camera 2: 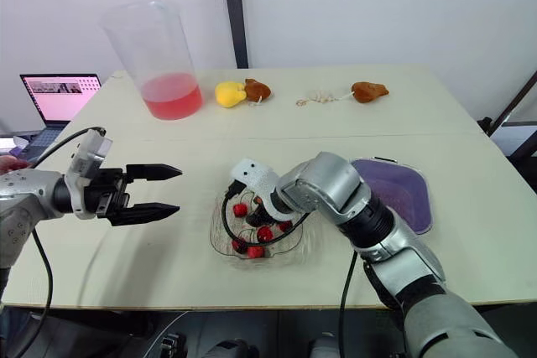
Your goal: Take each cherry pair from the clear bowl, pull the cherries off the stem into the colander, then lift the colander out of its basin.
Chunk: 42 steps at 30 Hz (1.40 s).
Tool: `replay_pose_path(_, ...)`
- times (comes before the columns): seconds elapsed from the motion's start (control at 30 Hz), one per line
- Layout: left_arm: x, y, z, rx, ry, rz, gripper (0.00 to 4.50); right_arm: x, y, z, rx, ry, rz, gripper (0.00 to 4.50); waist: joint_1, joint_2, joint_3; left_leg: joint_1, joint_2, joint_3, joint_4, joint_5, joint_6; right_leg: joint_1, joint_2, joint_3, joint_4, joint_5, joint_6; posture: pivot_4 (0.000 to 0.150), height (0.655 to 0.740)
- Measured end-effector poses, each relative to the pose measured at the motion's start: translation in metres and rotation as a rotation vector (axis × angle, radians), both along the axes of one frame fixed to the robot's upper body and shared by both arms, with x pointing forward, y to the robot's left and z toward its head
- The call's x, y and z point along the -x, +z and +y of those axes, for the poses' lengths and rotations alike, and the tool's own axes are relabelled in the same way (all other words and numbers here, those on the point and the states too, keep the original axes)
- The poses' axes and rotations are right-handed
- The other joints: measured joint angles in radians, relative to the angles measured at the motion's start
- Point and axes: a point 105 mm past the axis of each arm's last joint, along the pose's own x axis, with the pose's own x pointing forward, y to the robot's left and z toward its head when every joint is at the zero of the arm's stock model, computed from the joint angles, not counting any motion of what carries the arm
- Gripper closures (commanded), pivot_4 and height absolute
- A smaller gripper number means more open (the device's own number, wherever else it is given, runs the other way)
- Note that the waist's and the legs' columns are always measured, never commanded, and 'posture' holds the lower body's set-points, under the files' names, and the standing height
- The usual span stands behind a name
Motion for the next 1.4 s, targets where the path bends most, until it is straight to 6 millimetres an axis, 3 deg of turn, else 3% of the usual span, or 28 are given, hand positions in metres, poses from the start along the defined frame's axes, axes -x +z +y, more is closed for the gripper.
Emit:
replay_pose_path(0.2, 0.001, -0.001, 0.001, -0.025, -0.004, 0.006, 0.0, 0.0, -0.01, 0.003, 0.015, -0.001, -0.003, 2.31, -0.004, 0.0, 0.0, 0.0, 0.0, 0.0, 0.0, 0.0, 0.0, 0.0, 0.0, 0.0, 0.0, 0.0, 0.0, 0.15, 0.74)
replay_pose_path(0.33, 0.001, -0.001, 0.001, -0.025, -0.004, 0.005, 0.0, 0.0, -0.014, 0.007, 0.004, 0.0, -0.001, 3.56, -0.012, 0.0, 0.0, 0.0, 0.0, 0.0, 0.0, 0.0, 0.0, 0.0, 0.0, 0.0, 0.0, 0.0, 0.0, 0.15, 0.74)
replay_pose_path(0.5, 0.001, -0.001, 0.001, -0.023, -0.006, 0.007, 0.0, 0.002, -0.007, 0.006, -0.017, 0.019, -0.01, 3.56, -0.018, 0.0, 0.0, 0.0, 0.0, 0.0, 0.0, 0.0, 0.0, 0.0, 0.0, 0.0, 0.0, 0.0, 0.0, 0.15, 0.74)
replay_pose_path(0.67, -0.003, 0.005, 0.001, 0.008, 0.003, 0.008, 0.0, 0.014, 0.036, 0.0, -0.115, 0.129, -0.091, 3.56, -0.016, 0.0, 0.0, 0.0, 0.0, 0.0, 0.0, 0.0, 0.0, 0.0, 0.0, 0.0, 0.0, 0.0, 0.0, 0.15, 0.74)
replay_pose_path(0.77, -0.008, 0.012, -0.001, 0.049, 0.0, 0.0, 0.0, 0.018, 0.051, -0.005, -0.152, 0.195, -0.142, 3.56, -0.015, 0.0, 0.0, 0.0, -0.001, 0.0, 0.0, 0.0, 0.0, 0.0, 0.0, 0.0, 0.0, 0.0, 0.0, 0.15, 0.74)
replay_pose_path(0.97, -0.016, 0.029, -0.01, 0.18, -0.023, 0.022, 0.0, 0.023, 0.086, -0.001, -0.265, 0.373, -0.409, 3.56, -0.017, -0.001, 0.0, 0.0, 0.0, 0.0, 0.0, 0.0, 0.0, 0.0, 0.0, 0.0, 0.0, 0.0, 0.0, 0.15, 0.74)
replay_pose_path(1.2, -0.027, 0.057, -0.03, 0.373, -0.024, -0.004, 0.0, 0.016, 0.089, -0.006, -0.215, 0.372, -0.581, 3.56, -0.016, -0.001, -0.001, -0.001, -0.001, 0.0, 0.001, 0.0, 0.0, 0.0, -0.001, 0.0, 0.001, 0.0, 0.0, 0.15, 0.74)
replay_pose_path(1.4, -0.027, 0.051, -0.052, 0.288, -0.069, 0.037, 0.0, 0.013, 0.09, -0.005, -0.142, 0.382, -0.637, 3.56, -0.016, -0.001, -0.001, -0.001, -0.001, 0.0, 0.001, 0.0, 0.0, 0.0, -0.001, 0.0, 0.001, 0.0, 0.0, 0.15, 0.74)
